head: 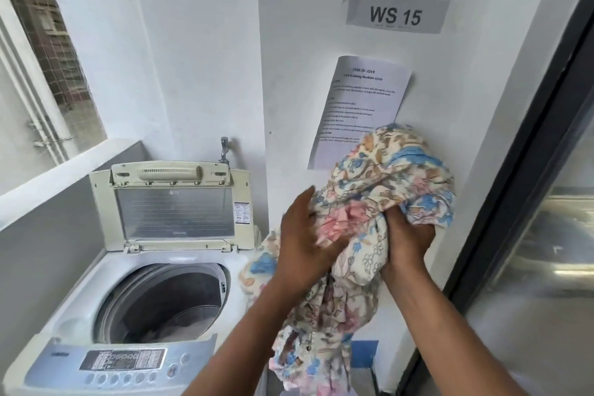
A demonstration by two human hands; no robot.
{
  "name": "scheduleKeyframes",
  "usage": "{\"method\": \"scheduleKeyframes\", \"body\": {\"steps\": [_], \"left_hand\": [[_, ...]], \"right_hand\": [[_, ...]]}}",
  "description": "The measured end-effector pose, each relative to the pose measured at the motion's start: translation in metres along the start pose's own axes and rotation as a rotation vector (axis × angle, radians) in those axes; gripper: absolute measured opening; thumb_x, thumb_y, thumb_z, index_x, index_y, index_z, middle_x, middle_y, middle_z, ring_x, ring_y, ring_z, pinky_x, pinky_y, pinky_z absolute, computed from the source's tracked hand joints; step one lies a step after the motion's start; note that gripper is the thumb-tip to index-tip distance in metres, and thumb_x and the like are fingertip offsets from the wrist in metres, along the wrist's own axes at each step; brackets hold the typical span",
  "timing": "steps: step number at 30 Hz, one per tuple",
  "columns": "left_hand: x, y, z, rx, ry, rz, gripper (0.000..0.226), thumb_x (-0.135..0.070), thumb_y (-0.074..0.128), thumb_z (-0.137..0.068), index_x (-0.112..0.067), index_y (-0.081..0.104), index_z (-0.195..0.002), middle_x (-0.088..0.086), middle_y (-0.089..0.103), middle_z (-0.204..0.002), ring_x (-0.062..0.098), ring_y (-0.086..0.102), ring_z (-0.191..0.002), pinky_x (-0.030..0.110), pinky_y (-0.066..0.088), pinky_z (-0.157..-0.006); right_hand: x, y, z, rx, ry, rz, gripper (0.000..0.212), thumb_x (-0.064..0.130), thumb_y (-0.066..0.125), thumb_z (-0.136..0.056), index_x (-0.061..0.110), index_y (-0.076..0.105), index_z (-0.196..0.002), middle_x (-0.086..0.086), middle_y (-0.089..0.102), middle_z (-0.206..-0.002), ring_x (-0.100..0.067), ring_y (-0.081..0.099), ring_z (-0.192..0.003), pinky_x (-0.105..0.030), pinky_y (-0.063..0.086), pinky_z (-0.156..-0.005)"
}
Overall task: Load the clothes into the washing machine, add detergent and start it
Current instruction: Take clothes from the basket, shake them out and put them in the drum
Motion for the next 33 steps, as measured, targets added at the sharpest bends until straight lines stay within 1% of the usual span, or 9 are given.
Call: {"method": "scheduleKeyframes", "body": {"steps": [4, 8, 12, 17, 20, 23, 27, 30, 33], "left_hand": [[0.066, 0.003, 0.024, -0.034, -0.189, -0.17, 0.098, -0.077, 0.062, -0.082, -0.028, 0.031, -0.161, 0.001, 0.044, -0.161, 0.024, 0.04, -0.15, 0.056, 0.034, -0.12], [0.077, 0.019, 0.044, -0.059, -0.453, 0.414, 0.08, -0.057, 0.081, -0.08, -0.035, 0.044, -0.148, -0.009, 0.066, -0.139, 0.015, 0.066, -0.126, 0.042, 0.055, -0.103], [0.064, 0.049, 0.046, 0.006, -0.669, 1.063, 0.093, -0.04, 0.09, -0.064, -0.003, 0.056, -0.143, 0.029, 0.065, -0.135, 0.041, 0.074, -0.105, 0.046, 0.064, -0.081], [0.069, 0.039, 0.025, -0.099, -0.61, 1.199, 0.1, -0.025, 0.097, -0.058, -0.004, 0.054, -0.145, 0.034, 0.058, -0.142, 0.053, 0.057, -0.131, 0.072, 0.046, -0.107], [0.071, 0.03, 0.019, -0.219, -0.583, 1.073, 0.084, -0.011, 0.091, -0.055, -0.013, 0.063, -0.135, 0.027, 0.069, -0.129, 0.051, 0.064, -0.121, 0.075, 0.047, -0.102], [0.059, 0.025, 0.013, -0.244, -0.549, 0.936, 0.079, 0.001, 0.083, -0.062, -0.02, 0.063, -0.136, 0.016, 0.076, -0.121, 0.042, 0.071, -0.114, 0.066, 0.055, -0.097], [0.029, 0.034, -0.001, -0.114, -0.375, 0.664, 0.084, -0.001, 0.084, -0.067, -0.027, 0.058, -0.143, 0.004, 0.075, -0.126, 0.026, 0.073, -0.116, 0.052, 0.06, -0.098], [0.005, 0.05, -0.003, 0.034, -0.287, 0.63, 0.093, -0.005, 0.085, -0.061, -0.03, 0.055, -0.146, 0.001, 0.073, -0.131, 0.021, 0.071, -0.119, 0.041, 0.061, -0.096], [-0.013, 0.058, -0.01, 0.169, -0.246, 0.634, 0.093, -0.011, 0.089, -0.063, -0.031, 0.055, -0.147, 0.002, 0.067, -0.141, 0.021, 0.068, -0.125, 0.042, 0.059, -0.102]], "right_hand": [[-0.006, 0.015, 0.007, 0.067, 0.214, -0.326, 0.052, 0.016, 0.082, -0.086, 0.008, 0.062, -0.133, -0.008, 0.072, -0.127, -0.022, 0.074, -0.107, -0.044, 0.063, -0.083], [-0.012, 0.036, 0.025, 0.305, 0.413, -0.389, 0.032, 0.038, 0.062, -0.099, 0.015, 0.071, -0.119, -0.007, 0.077, -0.111, -0.026, 0.075, -0.103, -0.046, 0.063, -0.084], [-0.038, 0.024, 0.049, 0.298, 0.575, -0.284, 0.038, 0.051, 0.052, -0.101, 0.023, 0.075, -0.114, -0.007, 0.079, -0.11, -0.03, 0.075, -0.099, -0.045, 0.058, -0.082], [-0.061, -0.019, 0.055, 0.266, 0.704, 0.05, 0.047, 0.055, 0.061, -0.094, 0.017, 0.067, -0.121, -0.018, 0.073, -0.118, -0.032, 0.073, -0.095, -0.044, 0.065, -0.071], [-0.051, -0.054, 0.031, 0.179, 0.535, 0.405, 0.081, 0.058, 0.083, -0.074, 0.01, 0.051, -0.131, -0.021, 0.065, -0.12, -0.033, 0.069, -0.097, -0.05, 0.063, -0.077], [-0.006, -0.063, 0.008, 0.124, 0.082, 0.874, 0.143, 0.05, 0.099, -0.053, 0.011, 0.013, -0.16, -0.025, 0.04, -0.155, -0.039, 0.047, -0.138, -0.061, 0.048, -0.106], [0.004, -0.007, 0.013, 0.659, -0.117, 0.868, 0.149, 0.052, 0.096, -0.055, 0.039, -0.007, -0.161, 0.0, 0.044, -0.158, -0.016, 0.05, -0.138, -0.049, 0.042, -0.116], [0.003, -0.001, 0.01, 0.588, -0.223, 0.994, 0.149, 0.068, 0.092, -0.034, 0.05, 0.009, -0.157, 0.005, 0.05, -0.152, -0.022, 0.052, -0.135, -0.05, 0.05, -0.106], [0.004, -0.019, -0.003, 0.365, -0.144, 0.734, 0.106, 0.062, 0.089, -0.037, 0.043, 0.052, -0.135, 0.01, 0.07, -0.121, -0.019, 0.069, -0.11, -0.045, 0.059, -0.093]]}}
Point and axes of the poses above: each hand's wrist, its own z-axis away from the middle knuckle, its own y-axis out of the palm, x = y × z, the point moved 9 cm from there along -z, towards the middle knuckle
